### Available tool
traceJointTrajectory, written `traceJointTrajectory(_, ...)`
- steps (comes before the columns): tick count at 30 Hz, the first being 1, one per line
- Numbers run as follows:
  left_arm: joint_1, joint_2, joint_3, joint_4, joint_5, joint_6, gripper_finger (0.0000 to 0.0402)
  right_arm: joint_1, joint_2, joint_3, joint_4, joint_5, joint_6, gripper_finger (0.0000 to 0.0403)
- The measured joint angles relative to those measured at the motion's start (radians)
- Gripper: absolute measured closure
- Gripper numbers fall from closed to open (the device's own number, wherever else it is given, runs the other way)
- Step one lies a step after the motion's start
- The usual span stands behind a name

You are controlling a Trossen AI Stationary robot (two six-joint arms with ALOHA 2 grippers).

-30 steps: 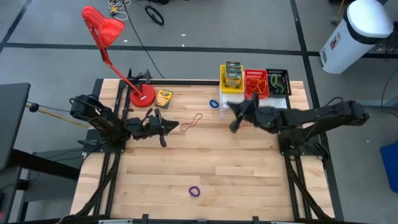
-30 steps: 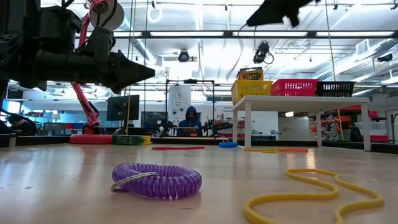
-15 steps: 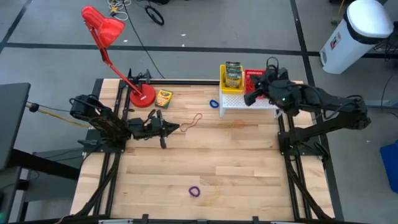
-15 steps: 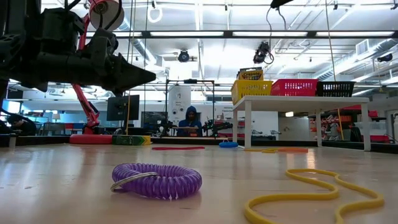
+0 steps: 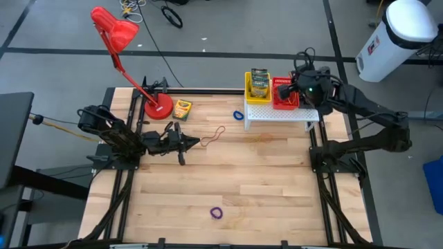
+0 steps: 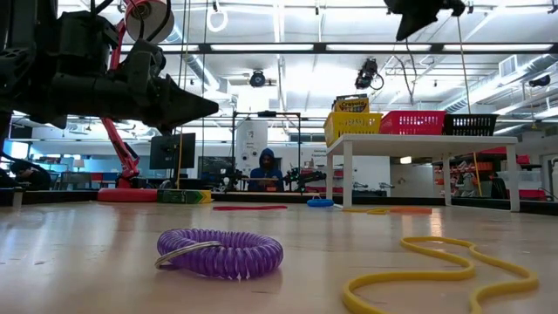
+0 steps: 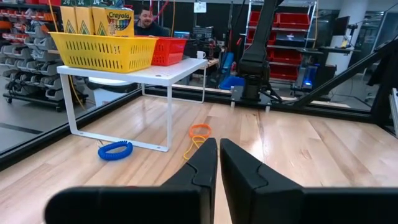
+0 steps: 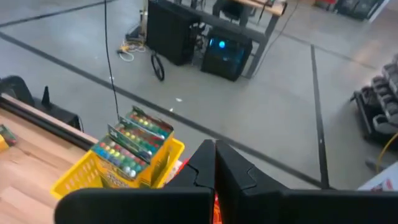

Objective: Pick & Place Office Desk Supplies
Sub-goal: Put the red rubber band on the red basket

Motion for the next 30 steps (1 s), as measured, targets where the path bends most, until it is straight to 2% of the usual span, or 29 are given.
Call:
traceJointTrajectory(6, 0.0, 0.0, 0.0, 0.0, 0.0, 0.0, 0.0373, -0.103, 0.0, -0.093, 0.053, -0.044, -0.006, 0.0401)
traceJointTrajectory(19, 0.0, 0.0, 0.0, 0.0, 0.0, 0.0, 0.0373, -0.325, 0.013, -0.407, 0.382, -0.303, -0.059, 0.0396)
traceJointTrajectory(24, 0.0, 0.0, 0.001, 0.0, 0.0, 0.0, 0.0373, -0.35, 0.013, -0.458, 0.379, -0.321, -0.062, 0.0366)
traceJointTrajectory(27, 0.0, 0.0, 0.001, 0.0, 0.0, 0.0, 0.0373, -0.349, 0.012, -0.459, 0.347, -0.317, -0.056, 0.0333)
traceJointTrajectory(30, 0.0, 0.0, 0.001, 0.0, 0.0, 0.0, 0.0373, -0.334, 0.012, -0.436, 0.313, -0.268, -0.006, 0.0292)
